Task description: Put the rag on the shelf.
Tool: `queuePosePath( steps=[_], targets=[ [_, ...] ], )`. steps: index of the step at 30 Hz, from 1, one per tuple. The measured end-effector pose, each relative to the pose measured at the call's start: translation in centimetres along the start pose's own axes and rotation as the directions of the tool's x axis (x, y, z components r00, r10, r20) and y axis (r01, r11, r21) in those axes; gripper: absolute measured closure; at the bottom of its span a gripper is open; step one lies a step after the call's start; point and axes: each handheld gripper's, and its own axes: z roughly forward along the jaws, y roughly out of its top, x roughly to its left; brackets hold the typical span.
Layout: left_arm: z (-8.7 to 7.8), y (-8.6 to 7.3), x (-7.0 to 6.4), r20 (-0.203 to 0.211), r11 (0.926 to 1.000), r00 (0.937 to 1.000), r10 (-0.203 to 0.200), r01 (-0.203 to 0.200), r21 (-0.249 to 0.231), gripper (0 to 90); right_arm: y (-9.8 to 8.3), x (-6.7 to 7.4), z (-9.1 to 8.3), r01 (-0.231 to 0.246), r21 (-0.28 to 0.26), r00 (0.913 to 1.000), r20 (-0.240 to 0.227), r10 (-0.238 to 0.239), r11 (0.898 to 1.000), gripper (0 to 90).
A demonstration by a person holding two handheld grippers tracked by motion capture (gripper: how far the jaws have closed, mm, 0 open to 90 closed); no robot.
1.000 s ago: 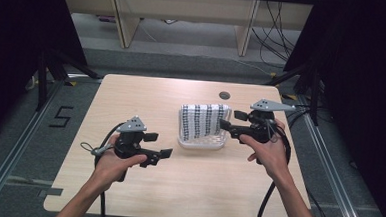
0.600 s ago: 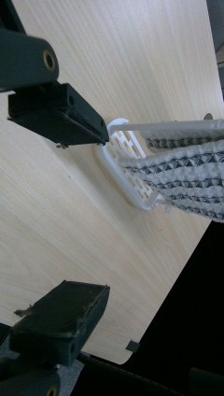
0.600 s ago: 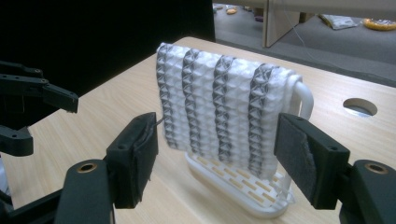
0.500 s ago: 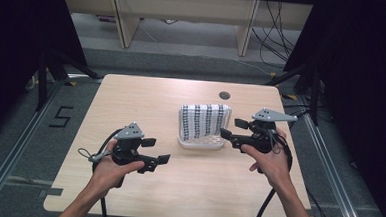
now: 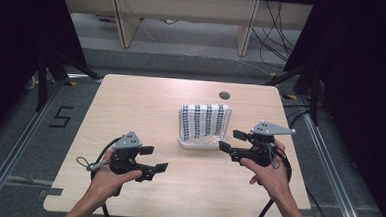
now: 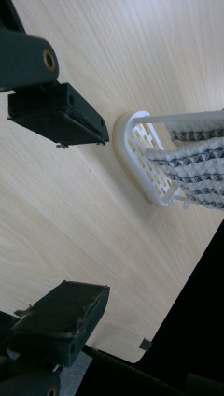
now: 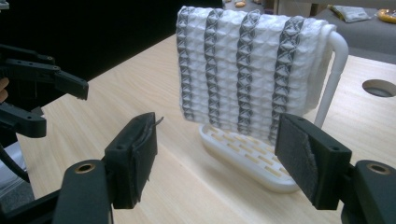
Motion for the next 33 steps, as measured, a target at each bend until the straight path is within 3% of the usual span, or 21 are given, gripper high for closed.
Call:
queuePosePath(
  steps=[1,2,4,5,6,7,9,11,14,15,16,21,23,25,26,27,29,32,33],
  targets=[
    [0.0,-0.1,-0.1,-0.012,1.0000,0.9999,0.001,-0.001,-0.005,21.2,-0.2,0.1,-0.1,-0.003,-0.001,1.0000,0.009,0.003,1.000,30.8],
    [-0.1,-0.2,-0.1,-0.019,1.0000,0.9998,0.009,-0.009,0.000,21.2,-0.3,0.0,0.0,0.029,-0.010,0.9996,0.005,-0.029,1.000,30.8],
    [-0.2,-0.6,-0.2,-0.012,0.9999,0.9999,0.003,-0.003,-0.015,21.2,-0.6,0.3,0.0,0.010,-0.010,0.9999,-0.010,-0.010,1.000,30.8],
    [-0.3,-0.8,-0.3,-0.011,0.9999,0.9999,0.004,-0.004,-0.012,21.2,-0.7,0.3,-0.2,0.038,0.004,0.9993,-0.001,-0.038,0.999,30.8],
    [-0.3,-1.0,-0.3,-0.018,0.9998,0.9998,0.007,-0.008,-0.017,21.2,-0.9,0.4,-0.2,0.037,0.006,0.9993,-0.003,-0.037,0.999,30.7],
    [-0.3,-1.2,-0.4,-0.017,0.9998,0.9998,0.013,-0.014,-0.014,21.3,-1.0,0.7,-0.3,0.009,0.017,0.9999,-0.005,-0.009,1.000,30.6],
    [-0.3,-1.6,-0.6,-0.028,0.9998,0.9994,0.018,-0.018,-0.008,21.2,-1.4,0.6,-0.2,0.033,0.012,0.9994,-0.011,-0.033,0.999,30.5],
    [-0.3,-2.0,-0.7,-0.030,0.9996,0.9991,0.028,-0.028,-0.007,21.2,-1.8,0.9,-0.1,0.021,0.004,0.9997,-0.013,-0.020,1.000,30.3],
    [-0.4,-2.7,-0.9,-0.046,0.9995,0.9985,0.028,-0.029,-0.012,21.2,-2.4,1.0,-0.1,0.043,0.017,0.9991,-0.002,-0.043,0.999,30.3],
    [-0.4,-2.9,-0.9,-0.043,0.9994,0.9986,0.032,-0.032,-0.007,21.2,-2.6,1.0,0.0,0.052,0.030,0.9987,-0.005,-0.052,0.998,30.3],
    [-0.4,-3.0,-0.8,-0.034,0.9996,0.9990,0.028,-0.029,-0.008,21.2,-2.9,1.3,0.1,0.016,0.027,0.9997,-0.019,-0.015,1.000,30.4],
    [-0.5,-4.0,-1.0,-0.035,0.9996,0.9991,0.025,-0.025,-0.009,21.2,-3.9,1.4,0.2,0.047,0.046,0.9987,-0.022,-0.046,0.998,30.1],
    [-0.5,-4.3,-1.0,-0.034,0.9998,0.9993,0.018,-0.019,-0.008,21.2,-4.2,1.7,0.1,0.017,0.060,0.9996,-0.022,-0.016,0.998,29.5],
    [-0.4,-4.6,-1.1,-0.030,0.9999,0.9995,0.012,-0.012,-0.009,20.6,-4.7,1.6,0.3,0.056,0.045,0.9982,-0.023,-0.055,0.997,26.8],
    [-0.3,-4.7,-1.1,-0.026,0.9997,0.9994,0.023,-0.023,-0.007,20.0,-4.9,1.8,0.3,0.036,0.052,0.9991,-0.026,-0.035,0.998,26.0],
    [-0.3,-4.9,-1.0,-0.019,0.9996,0.9994,0.028,-0.028,-0.005,19.5,-5.1,1.8,0.3,0.062,0.053,0.9980,-0.014,-0.062,0.997,24.9],
    [-0.2,-5.2,-1.1,-0.017,0.9995,0.9994,0.030,-0.030,-0.007,18.8,-5.8,2.2,0.5,0.024,0.059,0.9994,-0.026,-0.022,0.998,23.1],
    [-0.2,-5.6,-1.3,-0.023,0.9992,0.9989,0.040,-0.040,-0.001,17.6,-6.5,2.2,0.6,0.032,0.077,0.9993,-0.025,-0.030,0.997,19.8],
    [-0.2,-5.7,-1.3,-0.018,0.9989,0.9987,0.047,-0.047,0.008,17.2,-6.7,2.4,0.5,-0.002,0.097,0.9999,-0.017,0.004,0.995,19.3]
  ],
)
